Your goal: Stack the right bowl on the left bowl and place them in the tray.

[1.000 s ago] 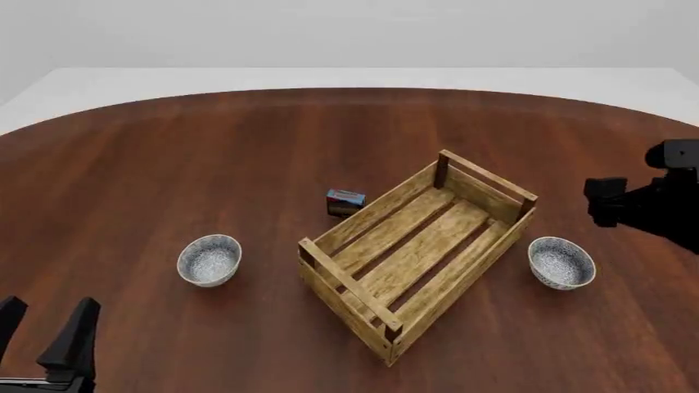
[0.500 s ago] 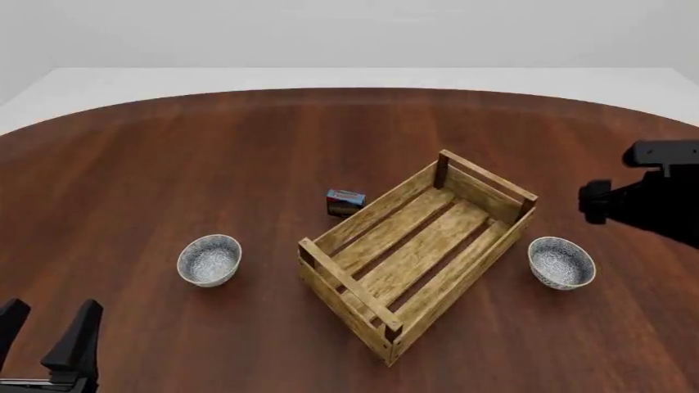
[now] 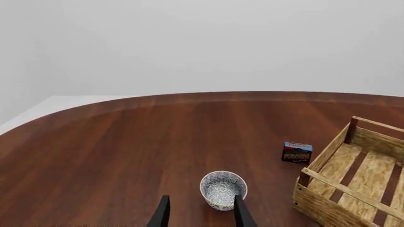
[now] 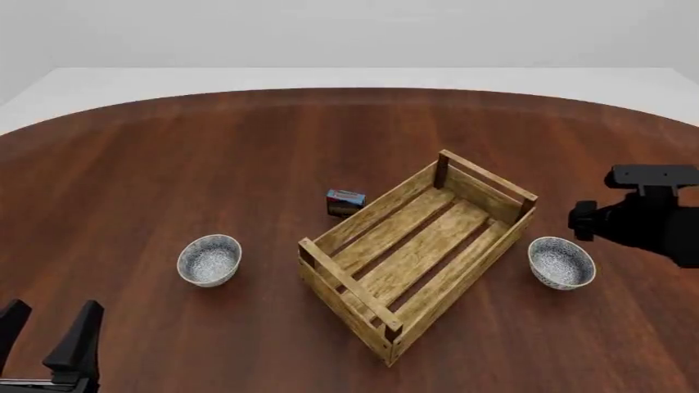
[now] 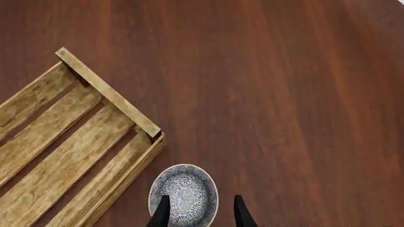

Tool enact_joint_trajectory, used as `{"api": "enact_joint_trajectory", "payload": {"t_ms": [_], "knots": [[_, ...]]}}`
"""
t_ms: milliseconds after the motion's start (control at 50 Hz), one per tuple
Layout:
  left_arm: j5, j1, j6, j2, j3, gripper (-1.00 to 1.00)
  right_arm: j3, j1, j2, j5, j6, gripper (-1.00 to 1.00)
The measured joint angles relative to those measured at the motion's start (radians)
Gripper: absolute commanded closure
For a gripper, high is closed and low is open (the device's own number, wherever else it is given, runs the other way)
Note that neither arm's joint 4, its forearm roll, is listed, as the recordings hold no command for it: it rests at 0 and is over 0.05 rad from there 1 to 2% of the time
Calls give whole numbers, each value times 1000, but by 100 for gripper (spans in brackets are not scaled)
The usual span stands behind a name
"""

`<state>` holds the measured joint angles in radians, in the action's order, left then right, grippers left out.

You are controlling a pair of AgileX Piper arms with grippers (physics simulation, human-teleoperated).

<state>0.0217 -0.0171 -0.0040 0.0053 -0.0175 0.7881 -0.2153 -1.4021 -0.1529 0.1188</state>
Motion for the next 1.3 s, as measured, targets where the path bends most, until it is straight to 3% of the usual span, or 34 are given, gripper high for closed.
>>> {"api": "enact_joint_trajectory", "payload": {"t_ms": [1300], "knots": [[-8,-6,-6,-4,12,-100,-75,-73,-362,248,-1,-100]]}}
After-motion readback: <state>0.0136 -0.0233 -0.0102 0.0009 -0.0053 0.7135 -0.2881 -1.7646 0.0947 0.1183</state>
